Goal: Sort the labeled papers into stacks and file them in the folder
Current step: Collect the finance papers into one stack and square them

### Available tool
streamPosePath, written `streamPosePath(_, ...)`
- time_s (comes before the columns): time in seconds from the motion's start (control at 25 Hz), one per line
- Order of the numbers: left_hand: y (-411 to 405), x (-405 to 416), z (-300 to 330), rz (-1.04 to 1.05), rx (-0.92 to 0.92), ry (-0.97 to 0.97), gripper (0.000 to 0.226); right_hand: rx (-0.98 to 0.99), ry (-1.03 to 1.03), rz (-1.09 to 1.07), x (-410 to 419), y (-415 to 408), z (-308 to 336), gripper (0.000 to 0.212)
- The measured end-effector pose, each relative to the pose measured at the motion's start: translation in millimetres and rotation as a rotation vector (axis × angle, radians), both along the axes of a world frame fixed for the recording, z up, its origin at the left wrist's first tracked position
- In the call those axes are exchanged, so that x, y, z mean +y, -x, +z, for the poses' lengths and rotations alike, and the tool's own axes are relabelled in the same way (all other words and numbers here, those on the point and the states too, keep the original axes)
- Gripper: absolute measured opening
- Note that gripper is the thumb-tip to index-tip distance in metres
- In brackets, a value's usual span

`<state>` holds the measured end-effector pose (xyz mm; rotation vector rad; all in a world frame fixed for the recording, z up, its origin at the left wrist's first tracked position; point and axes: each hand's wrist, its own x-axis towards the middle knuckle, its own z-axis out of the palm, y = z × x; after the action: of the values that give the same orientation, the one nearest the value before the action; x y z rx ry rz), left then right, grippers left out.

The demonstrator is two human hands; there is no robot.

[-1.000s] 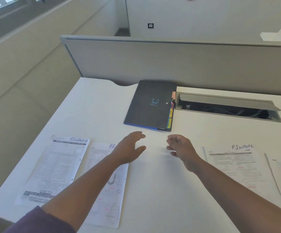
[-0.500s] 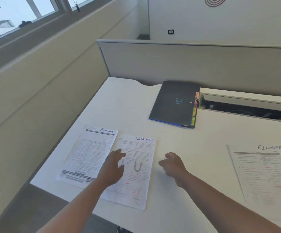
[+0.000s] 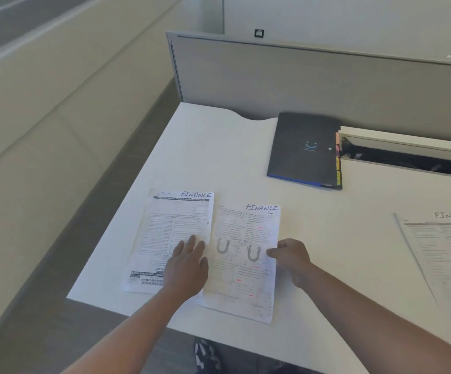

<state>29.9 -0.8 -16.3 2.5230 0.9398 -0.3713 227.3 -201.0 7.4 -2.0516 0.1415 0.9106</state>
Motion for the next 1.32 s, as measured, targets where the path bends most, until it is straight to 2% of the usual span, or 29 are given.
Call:
streamPosePath(0.08,4.0,8.0,1.1,-0.054,-0.026,0.01,0.052,-0.003,-0.005,-0.059,1.6,5.2,0.6,0.005)
streamPosePath(0.2,7.2,18.9,7.1,-0.072,-0.029,0.05,0.05,-0.04,-0.029,-0.157,-2.2,3.9,7.9,0.009)
streamPosePath(0.36,8.6,25.4,11.3,-0.077,-0.033,0.082,0.051,-0.24,0.027,-0.18,-5.2,-21.2,34.0,0.012)
streamPosePath(0.52,2.9,30.9,13.6,-0.06,-0.086,0.093,0.041,-0.253,0.022,-0.17,-2.3,-28.1,50.3,0.013)
streamPosePath(0.6,1.2,31.3,18.5,0.06,-0.254,0.262,0.036,-0.209,-0.009,-0.152,3.6,-20.4,51.2,0.013)
streamPosePath(0.68,1.8,35.0,29.6,0.254,-0.423,0.581,0.039,-0.129,-0.08,-0.139,15.7,-7.9,48.6,0.011)
streamPosePath(0.76,3.9,46.9,38.5,0.402,-0.503,0.843,0.041,-0.043,-0.153,-0.133,31.9,6.6,45.0,0.01)
streamPosePath(0.8,6.6,55.3,40.1,0.461,-0.514,0.871,0.039,-0.007,-0.185,-0.122,41.4,14.1,42.6,0.01)
streamPosePath(0.92,21.4,82.7,41.8,0.623,-0.559,0.762,0.01,0.066,-0.252,-0.039,73.4,34.5,35.0,0.009)
streamPosePath(1.04,37.4,103.5,42.8,0.667,-0.526,0.571,0.015,0.083,-0.285,0.065,104.6,51.9,28.4,0.019)
streamPosePath(1.24,54.7,120.2,26.6,0.672,-0.455,0.358,0.009,0.042,-0.263,0.207,139.3,78.4,18.3,0.029)
streamPosePath(1.32,56.7,123.7,19.5,0.654,-0.4,0.259,0.023,-0.039,-0.23,0.225,146.6,85.6,14.5,0.03)
